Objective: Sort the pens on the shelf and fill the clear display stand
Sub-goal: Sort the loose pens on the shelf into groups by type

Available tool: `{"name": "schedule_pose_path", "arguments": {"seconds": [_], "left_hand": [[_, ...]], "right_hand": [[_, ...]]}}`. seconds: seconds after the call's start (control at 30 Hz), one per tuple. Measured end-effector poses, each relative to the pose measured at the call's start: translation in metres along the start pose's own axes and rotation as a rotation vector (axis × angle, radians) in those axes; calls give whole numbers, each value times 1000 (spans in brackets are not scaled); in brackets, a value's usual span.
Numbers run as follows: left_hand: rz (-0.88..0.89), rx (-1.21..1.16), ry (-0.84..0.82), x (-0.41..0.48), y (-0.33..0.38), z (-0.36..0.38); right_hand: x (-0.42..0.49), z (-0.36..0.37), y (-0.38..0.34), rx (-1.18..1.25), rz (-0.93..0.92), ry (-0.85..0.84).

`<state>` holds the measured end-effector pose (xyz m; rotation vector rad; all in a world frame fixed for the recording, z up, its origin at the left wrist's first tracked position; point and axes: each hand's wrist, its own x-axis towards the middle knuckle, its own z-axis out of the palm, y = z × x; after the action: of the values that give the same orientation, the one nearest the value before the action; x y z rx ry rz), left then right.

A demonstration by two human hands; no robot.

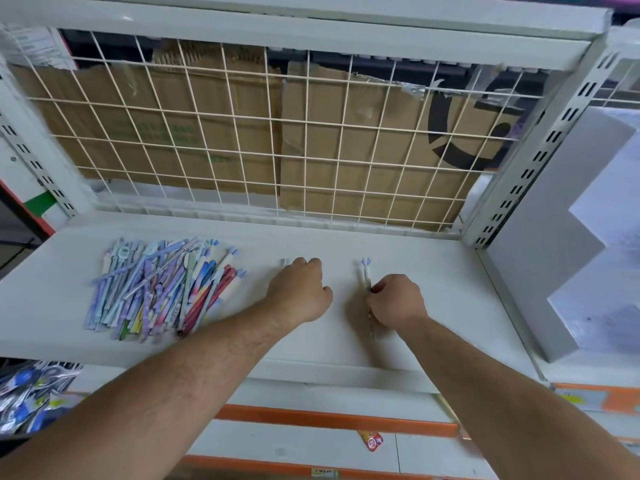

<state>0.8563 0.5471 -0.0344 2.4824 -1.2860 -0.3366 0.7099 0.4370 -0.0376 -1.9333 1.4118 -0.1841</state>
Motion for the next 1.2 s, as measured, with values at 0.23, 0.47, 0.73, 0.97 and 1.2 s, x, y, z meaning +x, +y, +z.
{"name": "schedule_pose_path", "arguments": {"seconds": [0.23,0.47,0.73,0.97,1.2], "left_hand": [[-47,-9,9,-1,7,4],[-61,-18,31,-10,1,-4],[-72,40,31,-24,-38,-34],[-140,368,84,-36,-93,-61],[-104,452,-29,-41,-113,-78]], "right_hand": [[7,-5,5,-54,-47,-7],[-6,-6,-6,-185,-169,53],[-28,29,-48,-236,-352,-8],[-38,63,-75,-170,-347,-37],[-47,79,-92,-133,-319,-18]]}}
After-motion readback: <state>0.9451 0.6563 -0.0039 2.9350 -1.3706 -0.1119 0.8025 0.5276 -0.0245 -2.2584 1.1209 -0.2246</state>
